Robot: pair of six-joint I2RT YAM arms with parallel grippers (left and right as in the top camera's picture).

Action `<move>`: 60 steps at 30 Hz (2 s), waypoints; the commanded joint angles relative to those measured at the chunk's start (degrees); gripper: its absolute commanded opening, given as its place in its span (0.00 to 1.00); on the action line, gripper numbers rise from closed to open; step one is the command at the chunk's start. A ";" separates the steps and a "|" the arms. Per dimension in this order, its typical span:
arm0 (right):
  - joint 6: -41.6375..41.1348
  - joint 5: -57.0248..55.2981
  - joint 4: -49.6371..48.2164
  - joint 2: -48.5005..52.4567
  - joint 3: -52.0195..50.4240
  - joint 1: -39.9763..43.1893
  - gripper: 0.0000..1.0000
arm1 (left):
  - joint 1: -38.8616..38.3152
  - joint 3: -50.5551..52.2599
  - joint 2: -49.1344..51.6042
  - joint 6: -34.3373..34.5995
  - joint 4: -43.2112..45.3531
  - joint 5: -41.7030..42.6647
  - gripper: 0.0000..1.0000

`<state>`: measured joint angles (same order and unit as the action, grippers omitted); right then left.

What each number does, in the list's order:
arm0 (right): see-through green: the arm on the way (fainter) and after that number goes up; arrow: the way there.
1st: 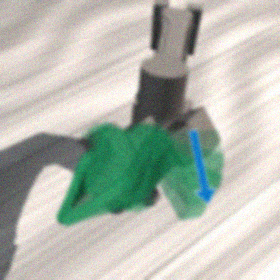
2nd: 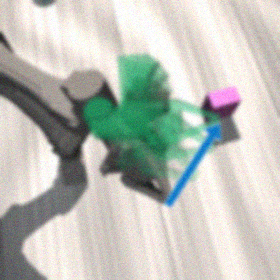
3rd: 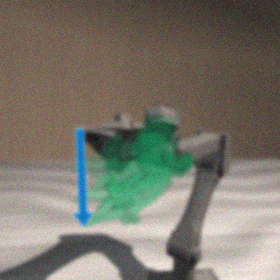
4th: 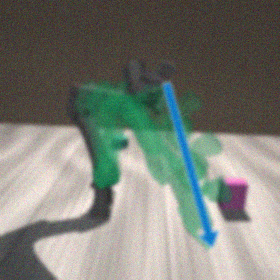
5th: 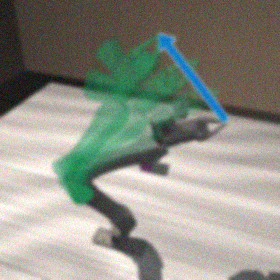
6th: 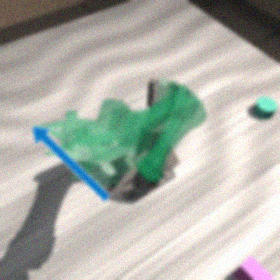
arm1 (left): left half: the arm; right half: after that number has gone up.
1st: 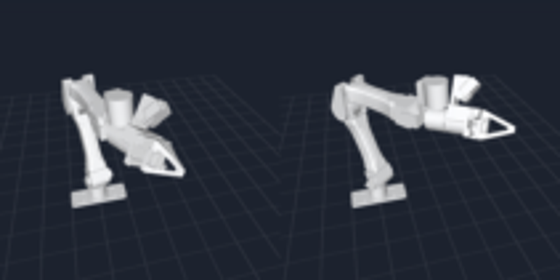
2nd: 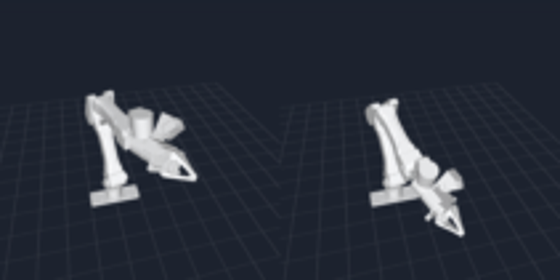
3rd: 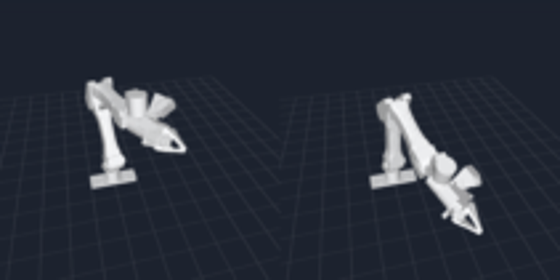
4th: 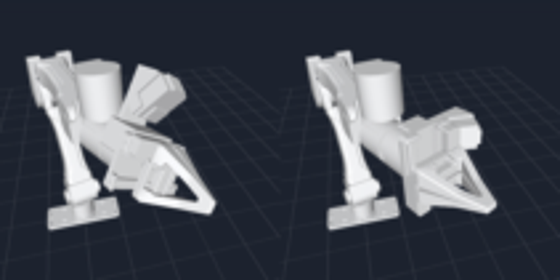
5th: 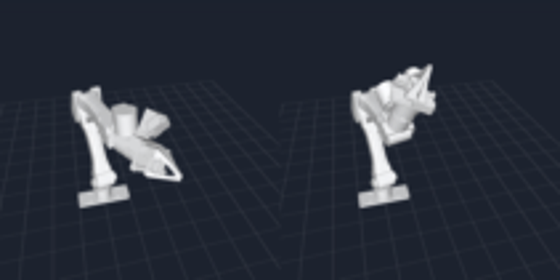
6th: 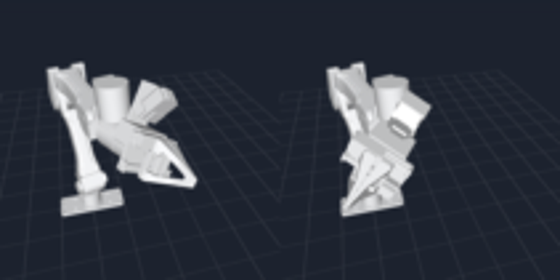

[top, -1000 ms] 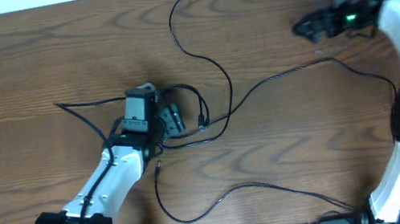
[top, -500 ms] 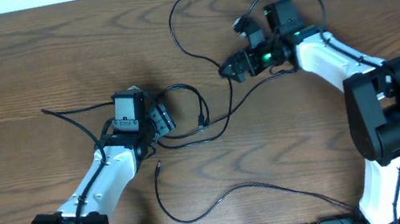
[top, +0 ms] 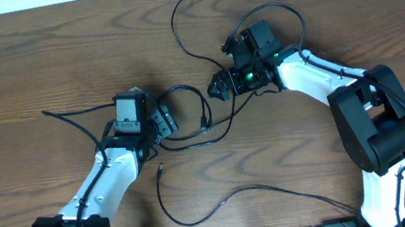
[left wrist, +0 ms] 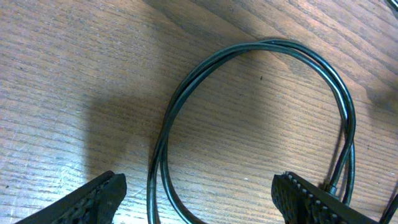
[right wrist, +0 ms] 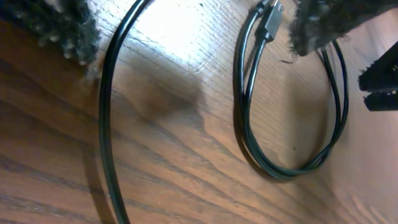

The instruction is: Untangle cables

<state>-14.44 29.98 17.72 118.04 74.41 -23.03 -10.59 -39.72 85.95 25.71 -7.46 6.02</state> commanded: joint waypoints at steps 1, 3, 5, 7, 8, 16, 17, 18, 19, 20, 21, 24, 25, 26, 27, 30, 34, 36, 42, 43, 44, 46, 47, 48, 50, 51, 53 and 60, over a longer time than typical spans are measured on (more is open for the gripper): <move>-3.67 -1.14 -0.26 0.70 -3.02 -1.27 0.84 | 0.17 0.50 0.11 0.33 -0.15 -0.70 0.80; -5.53 -1.14 -1.81 2.08 -3.67 -2.14 0.72 | 0.17 0.50 0.11 0.33 -0.15 -0.70 0.80; -6.86 -1.03 -3.26 3.98 -3.67 -2.71 0.52 | 0.17 0.50 0.11 0.33 -0.20 -0.70 0.80; -8.57 -0.44 -3.56 4.61 -3.65 -2.27 0.27 | 0.17 0.50 0.11 0.31 -0.63 -0.70 0.80; -9.03 -0.44 -3.58 4.59 -3.65 -2.03 0.17 | 0.17 0.50 0.11 0.33 -1.05 -0.72 0.80; -10.01 8.17 -6.56 4.33 -1.62 -0.90 0.01 | 0.17 0.50 0.11 0.33 -2.67 -0.72 0.80; -10.01 10.10 -6.78 4.09 -0.44 -0.46 0.01 | 0.17 0.50 0.11 0.33 -2.75 -0.72 0.80; -10.01 11.08 -6.67 3.74 0.72 -0.09 0.01 | 0.17 0.50 0.11 0.33 -2.78 -0.70 0.80; -10.03 12.15 -6.49 2.60 2.75 0.66 0.01 | 0.17 0.50 0.11 0.33 -2.78 -0.70 0.80; -10.01 12.22 -6.38 1.84 3.63 1.01 0.01 | 0.17 0.50 0.11 0.31 -2.78 -0.72 0.80; -9.94 12.02 -6.40 0.66 5.20 1.46 0.01 | 0.17 0.50 0.11 0.33 -2.78 -0.70 0.80; -9.44 9.97 -6.62 -3.78 10.19 2.49 0.01 | 0.17 0.50 0.11 0.33 -2.78 -0.70 0.80; -9.01 8.98 -6.60 -5.38 12.13 2.60 0.01 | 0.17 0.50 0.11 0.33 -2.78 -0.70 0.80; -8.59 7.72 -6.58 -7.06 14.25 2.60 0.01 | 0.17 0.50 0.11 0.33 -2.78 -0.70 0.80; -7.91 6.88 -6.58 -8.57 15.96 2.60 0.01 | 0.17 0.50 0.11 0.33 -2.78 -0.72 0.80; -6.49 5.68 -6.58 -12.92 20.68 2.58 0.01 | 0.17 0.50 0.11 0.33 -2.75 -0.70 0.80; -6.47 5.09 -6.58 -15.85 24.98 2.29 0.01 | 0.17 0.50 0.11 0.33 -2.75 -0.72 0.80; -6.47 5.09 -6.58 -16.63 26.45 2.32 0.01 | 0.17 0.50 0.11 0.33 -2.75 -0.72 0.80; -6.10 4.98 -5.92 -16.83 28.94 1.92 0.01 | 0.17 0.50 0.11 0.35 -2.71 1.11 0.80; -6.03 4.46 -5.27 -16.79 28.94 1.75 0.01 | 0.17 0.50 0.11 0.33 -2.64 2.47 0.80; -5.49 3.34 -4.28 -16.79 28.94 1.55 0.01 | 0.17 0.50 0.11 0.35 -2.32 4.57 0.81; -4.57 1.42 -2.86 -16.79 28.94 1.20 0.01 | 0.17 0.50 0.11 0.37 -0.81 9.88 0.81; -4.57 1.07 -2.56 -16.79 28.94 1.14 0.01 | 0.17 0.50 0.11 0.42 0.76 13.40 0.81; -4.59 1.03 -2.45 -16.76 28.94 1.05 0.01 | 0.15 0.50 0.11 1.14 2.73 16.83 0.81; -4.61 1.01 -2.49 -16.76 28.94 0.83 0.01 | 0.02 0.50 0.11 4.04 5.79 19.67 0.81; -4.61 0.98 -2.54 -16.76 28.94 0.66 0.01 | -0.26 0.50 0.11 6.80 7.74 20.20 0.81; -4.85 0.72 -2.47 -16.76 28.94 0.46 0.01 | -1.40 0.50 0.11 10.23 11.39 20.39 0.81; -8.13 -2.91 -1.66 -16.76 28.94 0.48 0.01 | -8.81 0.50 0.11 17.97 19.71 20.35 0.67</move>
<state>-20.62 29.54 16.08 101.51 101.67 -22.15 -15.99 -39.55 85.95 36.93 9.78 24.95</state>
